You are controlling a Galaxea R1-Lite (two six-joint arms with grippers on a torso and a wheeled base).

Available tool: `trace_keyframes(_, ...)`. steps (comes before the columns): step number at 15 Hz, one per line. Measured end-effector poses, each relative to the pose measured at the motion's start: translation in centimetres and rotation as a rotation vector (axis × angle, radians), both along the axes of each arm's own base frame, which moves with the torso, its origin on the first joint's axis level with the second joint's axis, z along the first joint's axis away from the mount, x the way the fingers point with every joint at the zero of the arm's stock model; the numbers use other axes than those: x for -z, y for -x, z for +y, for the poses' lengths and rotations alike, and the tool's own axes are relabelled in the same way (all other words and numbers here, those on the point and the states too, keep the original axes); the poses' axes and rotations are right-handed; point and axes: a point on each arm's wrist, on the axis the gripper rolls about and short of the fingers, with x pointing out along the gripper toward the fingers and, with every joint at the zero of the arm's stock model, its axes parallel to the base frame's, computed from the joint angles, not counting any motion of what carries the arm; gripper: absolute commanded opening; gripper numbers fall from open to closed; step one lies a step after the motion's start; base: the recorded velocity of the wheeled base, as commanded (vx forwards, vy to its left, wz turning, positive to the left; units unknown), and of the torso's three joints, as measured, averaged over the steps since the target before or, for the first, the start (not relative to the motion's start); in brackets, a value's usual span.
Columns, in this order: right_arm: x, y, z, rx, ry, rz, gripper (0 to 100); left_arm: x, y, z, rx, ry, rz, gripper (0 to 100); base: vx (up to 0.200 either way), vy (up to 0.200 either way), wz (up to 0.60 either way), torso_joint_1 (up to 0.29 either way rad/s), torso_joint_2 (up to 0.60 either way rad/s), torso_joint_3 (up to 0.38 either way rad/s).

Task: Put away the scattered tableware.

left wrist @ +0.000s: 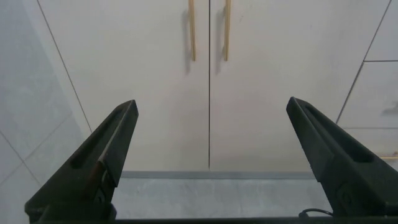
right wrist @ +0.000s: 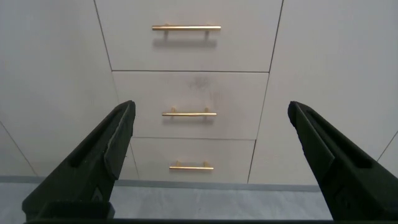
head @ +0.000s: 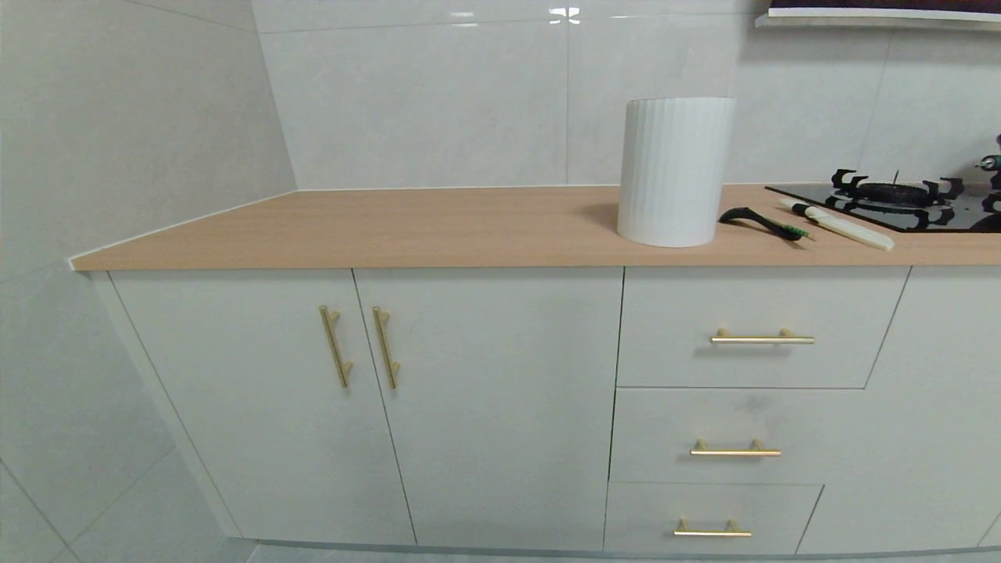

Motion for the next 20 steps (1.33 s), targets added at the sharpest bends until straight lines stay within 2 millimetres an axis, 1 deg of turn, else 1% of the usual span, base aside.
trace_keyframes(1,0.00,0.00,0.00,0.000,0.000,0.000,100,0.00,0.00,0.00,0.000,0.000,0.000,100,0.000,0.000,0.00,0.000,0.00,0.000)
trace_keyframes(5,0.00,0.00,0.00,0.001,0.000,0.000,100,0.00,0.00,0.00,0.000,0.000,0.000,100,0.000,-0.200,0.00,0.004,0.00,-0.001)
trace_keyframes(20,0.00,0.00,-0.01,0.003,0.001,0.000,100,0.00,0.00,0.00,0.000,0.000,0.000,100,0.000,0.000,0.00,0.000,0.00,0.000)
